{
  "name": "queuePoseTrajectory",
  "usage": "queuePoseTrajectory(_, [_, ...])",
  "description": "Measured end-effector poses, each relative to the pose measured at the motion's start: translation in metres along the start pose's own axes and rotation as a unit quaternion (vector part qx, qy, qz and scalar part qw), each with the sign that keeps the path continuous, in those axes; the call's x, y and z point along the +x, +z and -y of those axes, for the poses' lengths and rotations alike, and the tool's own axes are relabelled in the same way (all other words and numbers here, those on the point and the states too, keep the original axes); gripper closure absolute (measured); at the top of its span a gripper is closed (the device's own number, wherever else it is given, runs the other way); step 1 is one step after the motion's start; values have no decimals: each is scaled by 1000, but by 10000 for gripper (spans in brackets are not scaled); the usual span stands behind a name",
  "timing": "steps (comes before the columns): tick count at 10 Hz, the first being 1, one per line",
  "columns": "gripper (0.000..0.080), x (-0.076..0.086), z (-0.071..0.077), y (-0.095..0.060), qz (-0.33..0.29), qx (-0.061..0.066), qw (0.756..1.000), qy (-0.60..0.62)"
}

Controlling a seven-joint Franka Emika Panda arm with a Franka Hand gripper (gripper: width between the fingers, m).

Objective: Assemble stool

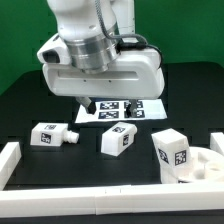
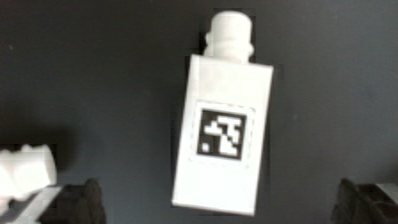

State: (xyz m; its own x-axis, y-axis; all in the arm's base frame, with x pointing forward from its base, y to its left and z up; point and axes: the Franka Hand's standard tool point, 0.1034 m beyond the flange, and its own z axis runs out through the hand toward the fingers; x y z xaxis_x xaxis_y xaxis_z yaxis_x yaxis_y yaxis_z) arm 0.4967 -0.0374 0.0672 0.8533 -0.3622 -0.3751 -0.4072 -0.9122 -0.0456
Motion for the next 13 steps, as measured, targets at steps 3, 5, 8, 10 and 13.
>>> queuePoseTrajectory(3, [150,5,-4,1,125,6,992,25])
queuePoseTrajectory(5, [150,13,-2,3,188,10,981,37])
queuePoseTrajectory(8, [150,19,-2,6,192,12,980,44])
queuePoseTrajectory(10, [150,28,-2,16,205,51,973,94])
queuePoseTrajectory(13, [150,29,-4,18,207,52,971,102])
